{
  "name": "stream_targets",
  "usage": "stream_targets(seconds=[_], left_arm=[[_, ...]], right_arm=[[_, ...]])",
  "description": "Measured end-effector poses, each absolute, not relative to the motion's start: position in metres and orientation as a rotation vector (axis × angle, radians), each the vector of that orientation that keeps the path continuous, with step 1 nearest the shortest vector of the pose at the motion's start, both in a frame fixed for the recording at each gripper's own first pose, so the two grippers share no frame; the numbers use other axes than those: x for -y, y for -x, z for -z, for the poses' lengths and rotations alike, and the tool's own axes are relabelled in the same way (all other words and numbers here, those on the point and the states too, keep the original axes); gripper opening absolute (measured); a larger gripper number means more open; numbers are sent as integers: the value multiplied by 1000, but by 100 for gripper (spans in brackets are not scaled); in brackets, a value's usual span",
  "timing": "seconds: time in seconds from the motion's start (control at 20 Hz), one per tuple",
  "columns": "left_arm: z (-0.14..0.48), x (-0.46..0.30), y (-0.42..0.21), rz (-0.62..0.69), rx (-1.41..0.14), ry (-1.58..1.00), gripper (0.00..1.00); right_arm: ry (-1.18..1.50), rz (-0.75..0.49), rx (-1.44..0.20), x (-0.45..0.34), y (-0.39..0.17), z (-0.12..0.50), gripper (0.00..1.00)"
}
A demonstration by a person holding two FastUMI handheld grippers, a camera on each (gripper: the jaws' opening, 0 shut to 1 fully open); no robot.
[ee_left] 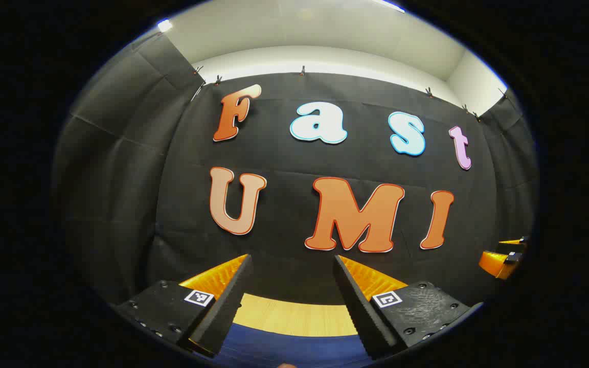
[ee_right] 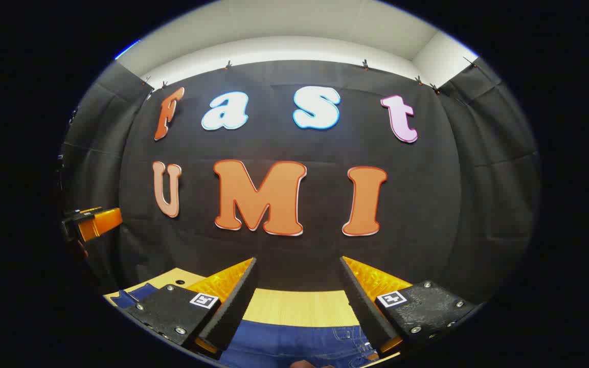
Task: Grasp the waist and the cuffs of the jeans and fold them to make the two legs overlap; first hold the waist and fold one-third of the jeans toward the cuffs, then hold the cuffs and fold the remaining one-third in the same direction to finish folding.
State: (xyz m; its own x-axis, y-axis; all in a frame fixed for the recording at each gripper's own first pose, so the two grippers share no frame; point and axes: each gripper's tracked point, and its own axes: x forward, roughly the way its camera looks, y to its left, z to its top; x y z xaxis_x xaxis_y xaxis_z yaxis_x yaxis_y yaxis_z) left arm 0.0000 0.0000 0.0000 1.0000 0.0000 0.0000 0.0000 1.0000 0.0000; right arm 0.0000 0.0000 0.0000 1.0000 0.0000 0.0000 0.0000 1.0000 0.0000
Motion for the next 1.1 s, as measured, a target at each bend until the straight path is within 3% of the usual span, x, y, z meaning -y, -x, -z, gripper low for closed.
stream_targets(seconds=[0.2,0.25,0.3,0.4,0.75,0.9,0.95,1.1], left_arm=[[-6,1,23,-20,29,-36,94],[-3,5,28,-15,35,-43,94],[1,7,33,-11,30,-51,99],[10,5,45,-18,8,-67,94],[10,-1,79,-59,26,-127,94],[11,-9,86,-84,28,-108,95],[12,-10,88,-90,21,-106,94],[21,-19,89,-110,9,-116,97]], right_arm=[[-6,-4,24,5,16,-7,93],[2,-1,43,5,20,-8,93],[5,1,43,6,23,-5,100],[-7,-16,33,0,30,3,97],[-2,-50,-15,-5,47,31,100],[4,-63,-10,-8,48,33,93],[3,-63,-13,-8,48,36,100],[-6,-69,-45,-7,46,48,97]])
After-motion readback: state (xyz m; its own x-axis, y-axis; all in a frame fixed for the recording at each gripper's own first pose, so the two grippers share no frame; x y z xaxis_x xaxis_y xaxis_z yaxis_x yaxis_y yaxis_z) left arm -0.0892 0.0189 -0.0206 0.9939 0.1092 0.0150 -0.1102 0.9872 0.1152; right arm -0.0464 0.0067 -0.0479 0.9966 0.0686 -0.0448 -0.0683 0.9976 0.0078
